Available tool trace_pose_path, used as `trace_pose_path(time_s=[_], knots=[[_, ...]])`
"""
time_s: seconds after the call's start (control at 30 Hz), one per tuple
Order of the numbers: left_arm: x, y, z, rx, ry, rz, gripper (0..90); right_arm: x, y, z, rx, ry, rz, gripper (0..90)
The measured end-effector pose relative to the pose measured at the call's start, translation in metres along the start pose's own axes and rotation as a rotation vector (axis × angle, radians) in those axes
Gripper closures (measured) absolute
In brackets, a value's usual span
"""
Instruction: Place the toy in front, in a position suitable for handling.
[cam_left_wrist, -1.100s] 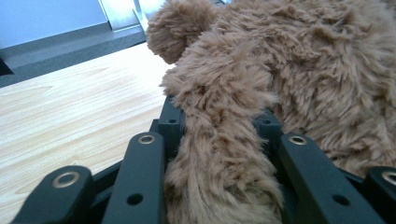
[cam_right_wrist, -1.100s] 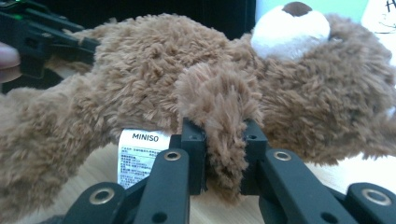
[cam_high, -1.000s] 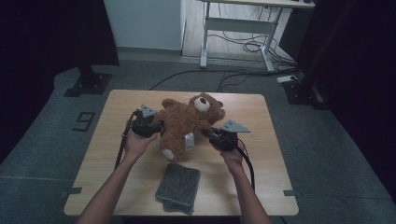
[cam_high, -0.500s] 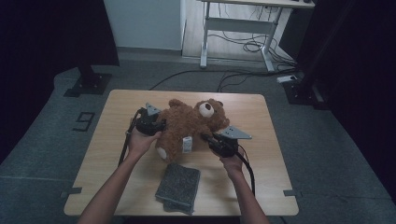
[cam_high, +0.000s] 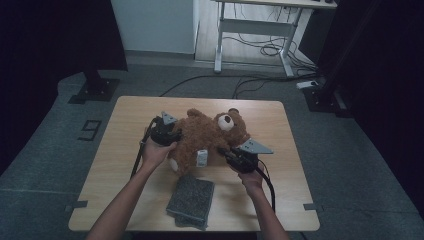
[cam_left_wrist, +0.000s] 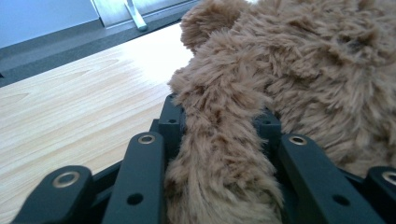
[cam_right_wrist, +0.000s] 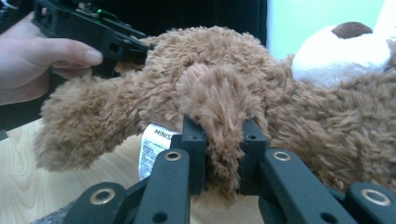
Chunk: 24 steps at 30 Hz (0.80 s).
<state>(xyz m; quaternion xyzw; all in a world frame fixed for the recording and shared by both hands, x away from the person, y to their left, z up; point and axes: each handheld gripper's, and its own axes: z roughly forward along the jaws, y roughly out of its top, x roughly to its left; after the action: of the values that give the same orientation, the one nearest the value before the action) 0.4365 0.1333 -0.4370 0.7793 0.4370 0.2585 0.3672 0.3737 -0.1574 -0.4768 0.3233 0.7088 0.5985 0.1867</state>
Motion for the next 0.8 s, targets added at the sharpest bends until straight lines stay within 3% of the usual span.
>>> trace_pose_path(time_s=[0.5,0.8], knots=[[0.004,0.001,0.017,0.026,-0.003,0.001,65.1,0.012,-0.007,0.004,0.027,0.030,-0.004,77.7],[0.003,-0.003,0.032,0.063,-0.002,0.027,64.8,0.022,-0.017,0.012,0.061,0.063,-0.013,77.6]])
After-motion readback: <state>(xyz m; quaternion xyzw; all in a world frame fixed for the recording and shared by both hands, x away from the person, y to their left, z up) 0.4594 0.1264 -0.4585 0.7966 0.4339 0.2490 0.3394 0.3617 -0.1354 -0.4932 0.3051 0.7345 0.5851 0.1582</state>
